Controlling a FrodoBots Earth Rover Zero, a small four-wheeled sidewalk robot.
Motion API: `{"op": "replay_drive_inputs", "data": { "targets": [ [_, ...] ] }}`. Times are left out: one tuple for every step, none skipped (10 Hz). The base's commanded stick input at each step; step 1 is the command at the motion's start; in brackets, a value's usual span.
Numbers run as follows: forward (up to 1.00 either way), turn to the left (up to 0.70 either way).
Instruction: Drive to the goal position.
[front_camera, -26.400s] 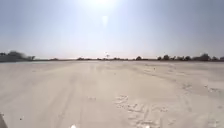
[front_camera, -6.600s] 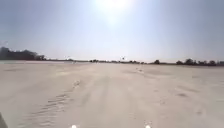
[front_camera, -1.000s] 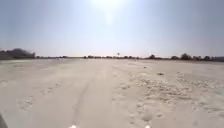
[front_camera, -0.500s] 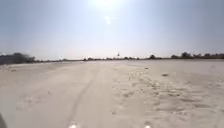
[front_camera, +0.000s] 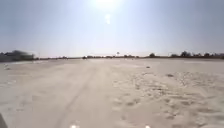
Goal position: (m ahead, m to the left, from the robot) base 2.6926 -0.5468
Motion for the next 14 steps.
{"op": "replay_drive_inputs", "data": {
  "targets": [
    [0.7,0.0],
    [0.7,0.0],
    [0.7,0.0],
    [0.7,0.0],
    [0.7,0.0],
    [0.7,0.0],
    [0.7,0.0],
    [0.7,0.0],
    [0.7,0.0],
    [0.7,0.0],
    [0.7,0.0],
    [0.7,0.0],
    [0.7,0.0],
    [0.7,0.0]
  ]
}}
